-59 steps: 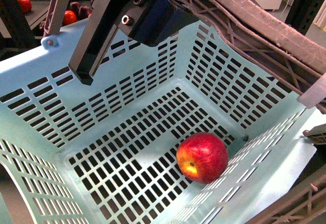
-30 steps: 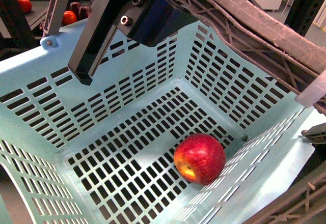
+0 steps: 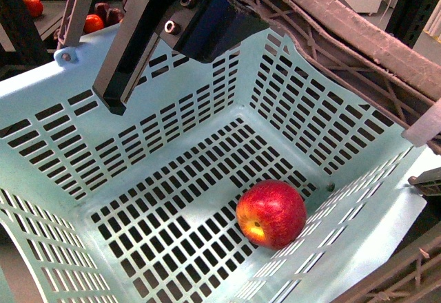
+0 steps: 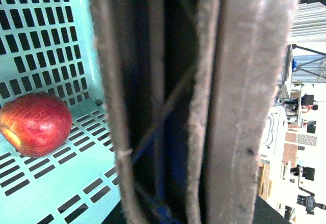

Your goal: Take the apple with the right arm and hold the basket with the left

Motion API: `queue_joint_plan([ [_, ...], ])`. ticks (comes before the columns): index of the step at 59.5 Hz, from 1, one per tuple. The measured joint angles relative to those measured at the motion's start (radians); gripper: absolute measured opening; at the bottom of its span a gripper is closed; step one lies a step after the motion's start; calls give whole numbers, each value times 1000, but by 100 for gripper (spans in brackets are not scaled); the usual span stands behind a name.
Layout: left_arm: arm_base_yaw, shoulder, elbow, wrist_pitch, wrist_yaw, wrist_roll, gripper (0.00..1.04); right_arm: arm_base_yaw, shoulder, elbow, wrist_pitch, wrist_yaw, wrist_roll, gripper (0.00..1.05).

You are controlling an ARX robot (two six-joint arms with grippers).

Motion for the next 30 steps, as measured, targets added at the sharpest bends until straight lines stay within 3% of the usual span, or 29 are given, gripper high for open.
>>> queue_joint_plan([
  [19, 0, 0, 0, 0, 0, 0, 17, 0, 0, 0, 0, 0, 0, 95],
  [30, 0, 0, 0, 0, 0, 0, 17, 0, 0, 0, 0, 0, 0, 96],
])
